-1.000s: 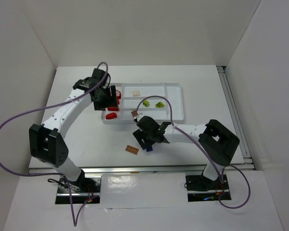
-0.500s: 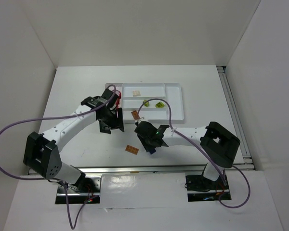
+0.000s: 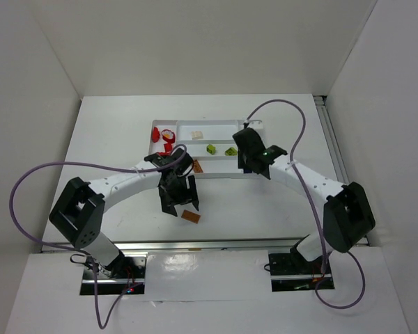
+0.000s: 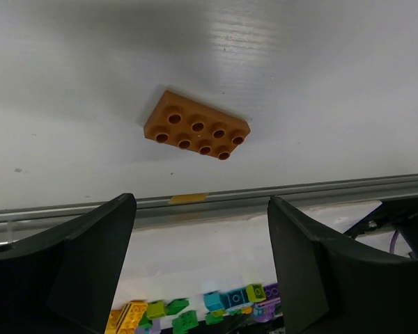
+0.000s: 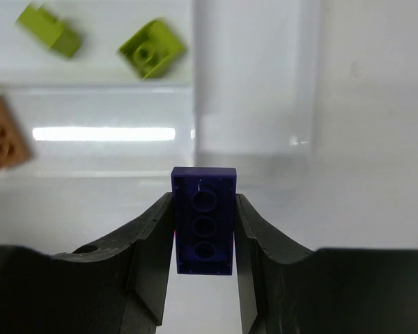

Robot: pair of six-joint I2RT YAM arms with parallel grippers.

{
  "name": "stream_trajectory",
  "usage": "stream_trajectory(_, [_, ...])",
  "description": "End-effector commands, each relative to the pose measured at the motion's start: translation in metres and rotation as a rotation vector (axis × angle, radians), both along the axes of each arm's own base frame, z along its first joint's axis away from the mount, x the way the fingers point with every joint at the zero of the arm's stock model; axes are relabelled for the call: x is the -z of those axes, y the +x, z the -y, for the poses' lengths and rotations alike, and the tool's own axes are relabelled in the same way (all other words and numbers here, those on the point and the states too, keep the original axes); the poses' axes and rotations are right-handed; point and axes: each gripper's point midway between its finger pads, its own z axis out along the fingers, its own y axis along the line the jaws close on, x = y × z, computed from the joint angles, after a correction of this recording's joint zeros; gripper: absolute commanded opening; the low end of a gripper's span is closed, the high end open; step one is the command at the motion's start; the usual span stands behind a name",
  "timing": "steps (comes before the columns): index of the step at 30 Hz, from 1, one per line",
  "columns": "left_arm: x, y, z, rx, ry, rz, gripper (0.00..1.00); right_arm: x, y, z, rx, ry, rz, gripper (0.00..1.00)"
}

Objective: Sort the legos into containers by color

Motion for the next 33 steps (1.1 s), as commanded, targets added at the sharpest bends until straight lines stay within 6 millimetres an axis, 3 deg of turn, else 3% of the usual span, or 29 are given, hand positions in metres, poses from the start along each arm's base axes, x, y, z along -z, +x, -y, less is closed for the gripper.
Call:
stream_trajectory(1, [0.0, 0.0, 0.013, -0.111, -0.047, -0.057, 0.87, -0.005, 0.042, 0.017, 0.075, 0.005, 0.048, 0.26])
stream_trajectory(4, [0.01, 0.001, 0.01, -0.162, -0.022, -0.069, 0.87, -0.002, 0.067, 0.036, 0.123, 0.0, 0.06, 0.26])
stream_trajectory(6, [0.022, -0.002, 0.005, -0.193, 0.004, -0.084, 0.87, 0.003, 0.082, 0.036, 0.113, 0.015, 0.068, 0.26])
stream_trajectory(9, [0.028, -0.003, 0.013, -0.218, -0.043, -0.094, 0.86, 0.001, 0.102, 0.033, 0.103, 0.02, 0.101, 0.28])
stream_trajectory(10, [0.035, -0.004, 0.012, -0.219, -0.03, -0.107, 0.86, 0.0, 0.108, 0.03, 0.103, 0.022, 0.107, 0.3])
stream_trajectory(11, [0.038, -0.006, 0.012, -0.217, -0.03, -0.122, 0.86, 0.01, 0.112, 0.031, 0.104, -0.001, 0.089, 0.32])
stream_trajectory(12, [0.038, -0.004, 0.014, -0.217, -0.029, -0.123, 0.86, 0.002, 0.124, 0.033, 0.123, -0.001, 0.112, 0.47])
stream_trajectory(14, [0.044, -0.005, 0.013, -0.232, -0.006, -0.151, 0.82, 0.004, 0.127, 0.034, 0.14, -0.037, 0.102, 0.73])
stream_trajectory(16, [0.045, -0.004, 0.013, -0.266, 0.002, -0.152, 0.81, -0.001, 0.125, 0.03, 0.131, -0.032, 0.112, 0.83])
stream_trajectory(21, [0.046, 0.001, 0.021, -0.29, -0.008, -0.151, 0.78, -0.025, 0.116, 0.028, 0.111, 0.022, 0.166, 0.85])
stream_trajectory(33, [0.045, 0.01, 0.026, -0.316, 0.008, -0.129, 0.79, -0.029, 0.095, 0.02, 0.059, 0.052, 0.15, 0.85])
